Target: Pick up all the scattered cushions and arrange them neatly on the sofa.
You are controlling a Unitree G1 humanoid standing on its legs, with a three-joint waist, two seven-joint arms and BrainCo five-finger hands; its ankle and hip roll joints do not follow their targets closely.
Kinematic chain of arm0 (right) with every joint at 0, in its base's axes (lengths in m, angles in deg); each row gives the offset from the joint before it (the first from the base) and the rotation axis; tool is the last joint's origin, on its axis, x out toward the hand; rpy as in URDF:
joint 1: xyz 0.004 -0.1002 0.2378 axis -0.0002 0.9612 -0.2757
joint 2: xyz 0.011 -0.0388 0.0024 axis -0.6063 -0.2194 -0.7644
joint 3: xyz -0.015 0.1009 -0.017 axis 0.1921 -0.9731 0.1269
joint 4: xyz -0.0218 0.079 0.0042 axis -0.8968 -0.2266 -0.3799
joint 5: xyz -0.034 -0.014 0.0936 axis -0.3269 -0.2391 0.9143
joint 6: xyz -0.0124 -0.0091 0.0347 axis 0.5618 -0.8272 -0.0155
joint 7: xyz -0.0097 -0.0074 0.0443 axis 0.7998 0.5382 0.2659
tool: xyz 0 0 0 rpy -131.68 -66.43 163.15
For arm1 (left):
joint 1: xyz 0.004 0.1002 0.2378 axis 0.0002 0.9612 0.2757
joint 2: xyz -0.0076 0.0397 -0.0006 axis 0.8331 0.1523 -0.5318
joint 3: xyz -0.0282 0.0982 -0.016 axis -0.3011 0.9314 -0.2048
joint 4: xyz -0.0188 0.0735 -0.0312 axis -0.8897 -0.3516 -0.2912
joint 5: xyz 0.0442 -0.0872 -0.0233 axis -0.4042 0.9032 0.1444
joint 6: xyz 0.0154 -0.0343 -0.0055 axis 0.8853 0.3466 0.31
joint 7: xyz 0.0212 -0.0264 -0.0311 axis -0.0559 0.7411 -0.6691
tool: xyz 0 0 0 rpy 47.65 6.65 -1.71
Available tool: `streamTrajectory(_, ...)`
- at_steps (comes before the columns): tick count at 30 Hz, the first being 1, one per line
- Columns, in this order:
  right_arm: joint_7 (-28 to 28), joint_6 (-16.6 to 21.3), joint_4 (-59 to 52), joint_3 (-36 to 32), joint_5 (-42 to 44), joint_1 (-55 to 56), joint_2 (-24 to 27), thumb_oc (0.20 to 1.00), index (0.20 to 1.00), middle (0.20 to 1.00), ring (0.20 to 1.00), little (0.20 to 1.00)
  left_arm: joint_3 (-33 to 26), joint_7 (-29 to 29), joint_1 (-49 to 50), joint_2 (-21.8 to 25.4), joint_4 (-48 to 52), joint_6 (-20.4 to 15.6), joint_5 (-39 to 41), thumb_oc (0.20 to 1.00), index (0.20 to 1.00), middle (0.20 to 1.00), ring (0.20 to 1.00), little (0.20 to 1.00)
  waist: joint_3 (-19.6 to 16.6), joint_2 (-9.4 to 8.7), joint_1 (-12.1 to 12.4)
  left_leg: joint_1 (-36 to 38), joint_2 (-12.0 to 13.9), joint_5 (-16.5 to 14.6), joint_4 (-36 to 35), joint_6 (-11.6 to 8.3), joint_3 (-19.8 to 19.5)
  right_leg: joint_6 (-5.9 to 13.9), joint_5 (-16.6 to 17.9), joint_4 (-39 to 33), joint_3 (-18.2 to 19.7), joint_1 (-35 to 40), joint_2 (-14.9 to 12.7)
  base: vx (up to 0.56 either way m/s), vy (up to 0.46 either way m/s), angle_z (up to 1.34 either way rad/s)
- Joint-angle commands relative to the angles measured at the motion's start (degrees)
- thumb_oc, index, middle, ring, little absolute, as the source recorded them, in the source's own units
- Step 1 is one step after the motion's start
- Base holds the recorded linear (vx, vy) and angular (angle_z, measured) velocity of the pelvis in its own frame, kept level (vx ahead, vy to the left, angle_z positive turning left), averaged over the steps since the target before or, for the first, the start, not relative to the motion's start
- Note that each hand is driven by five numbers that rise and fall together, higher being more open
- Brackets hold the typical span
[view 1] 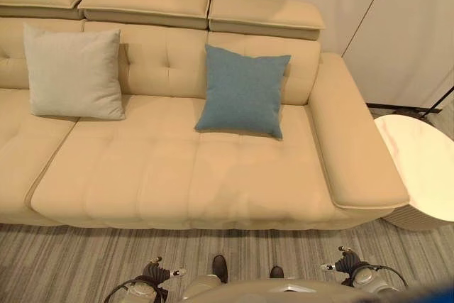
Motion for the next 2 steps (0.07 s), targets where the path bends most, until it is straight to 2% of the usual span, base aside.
streamTrajectory(1, 1.5, 0.4, 0.3, 0.4, 1.9, -2.6, 2.7, 1.0, 1.0, 1.0, 1.0, 1.0, 0.2, -0.7, -4.5, 0.2, 0.2, -1.0, -0.9, 1.0, 1.0, 1.0, 1.0, 1.0, 1.1, 0.56, -1.3, 3.2, 0.0, -6.4, 0.6, -2.68, -5.2, 2.61, 0.9, 0.9, -0.5, -1.0, 0.5, -0.01, -0.043, 0.08)
streamTrajectory(2, 1.5, 0.4, 0.3, 0.4, 1.9, -2.6, 2.7, 1.0, 1.0, 1.0, 1.0, 1.0, 0.2, -0.7, -4.5, 0.2, 0.2, -1.0, -0.9, 1.0, 1.0, 1.0, 1.0, 1.0, 1.1, 0.56, -1.3, 3.2, 0.0, -6.4, 0.6, -2.69, -5.3, 2.61, 1.0, 0.8, -0.6, -1.0, 0.5, 0.0, -0.028, 0.12)
